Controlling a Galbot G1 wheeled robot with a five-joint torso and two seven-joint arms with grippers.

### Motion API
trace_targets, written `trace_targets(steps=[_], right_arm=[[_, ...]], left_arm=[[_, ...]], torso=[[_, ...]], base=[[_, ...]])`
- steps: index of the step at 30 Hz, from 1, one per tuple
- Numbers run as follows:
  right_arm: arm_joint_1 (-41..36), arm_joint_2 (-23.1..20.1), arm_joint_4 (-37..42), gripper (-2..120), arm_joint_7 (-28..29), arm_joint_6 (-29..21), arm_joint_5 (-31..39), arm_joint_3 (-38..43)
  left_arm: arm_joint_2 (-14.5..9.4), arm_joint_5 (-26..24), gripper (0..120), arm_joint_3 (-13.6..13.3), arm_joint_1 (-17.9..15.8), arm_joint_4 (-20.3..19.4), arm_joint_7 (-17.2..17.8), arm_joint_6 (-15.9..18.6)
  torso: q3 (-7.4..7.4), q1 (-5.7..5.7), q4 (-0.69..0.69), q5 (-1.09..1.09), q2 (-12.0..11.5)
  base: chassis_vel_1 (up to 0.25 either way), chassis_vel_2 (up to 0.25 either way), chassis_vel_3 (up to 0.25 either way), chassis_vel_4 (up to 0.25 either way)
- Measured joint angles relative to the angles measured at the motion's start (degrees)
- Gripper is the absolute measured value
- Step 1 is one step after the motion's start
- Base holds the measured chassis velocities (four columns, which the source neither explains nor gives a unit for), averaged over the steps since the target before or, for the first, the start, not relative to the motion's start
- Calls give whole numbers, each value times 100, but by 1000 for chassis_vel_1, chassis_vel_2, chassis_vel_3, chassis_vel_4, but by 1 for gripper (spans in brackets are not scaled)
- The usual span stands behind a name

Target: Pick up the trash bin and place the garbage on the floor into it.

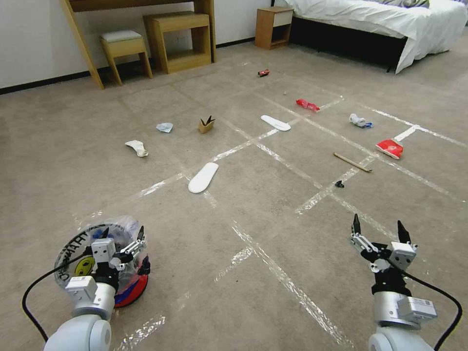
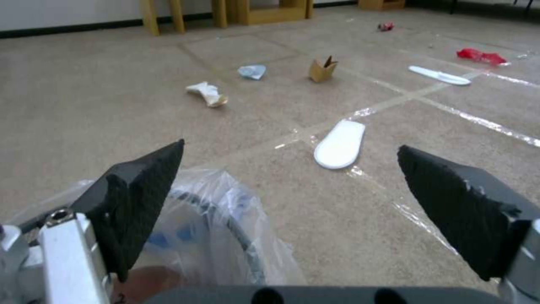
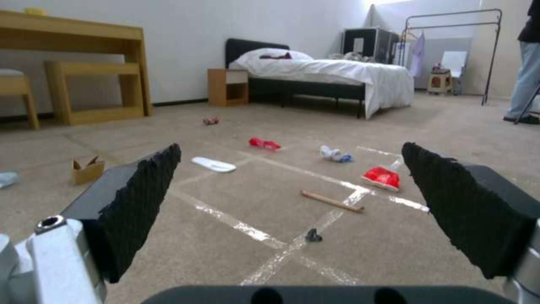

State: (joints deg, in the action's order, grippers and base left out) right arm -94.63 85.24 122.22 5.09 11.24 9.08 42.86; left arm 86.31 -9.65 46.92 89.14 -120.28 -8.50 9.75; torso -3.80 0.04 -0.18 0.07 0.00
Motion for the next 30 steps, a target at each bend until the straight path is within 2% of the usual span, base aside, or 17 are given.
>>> trace_targets(steps=[30], right_arm=[[96,-38,-143,100,-45,113,114,17]], left_arm=[[-43,-36,100,73,65,-54,-4,-15]], torso=[[0,0,0,0,0]], base=[[0,0,0,0]])
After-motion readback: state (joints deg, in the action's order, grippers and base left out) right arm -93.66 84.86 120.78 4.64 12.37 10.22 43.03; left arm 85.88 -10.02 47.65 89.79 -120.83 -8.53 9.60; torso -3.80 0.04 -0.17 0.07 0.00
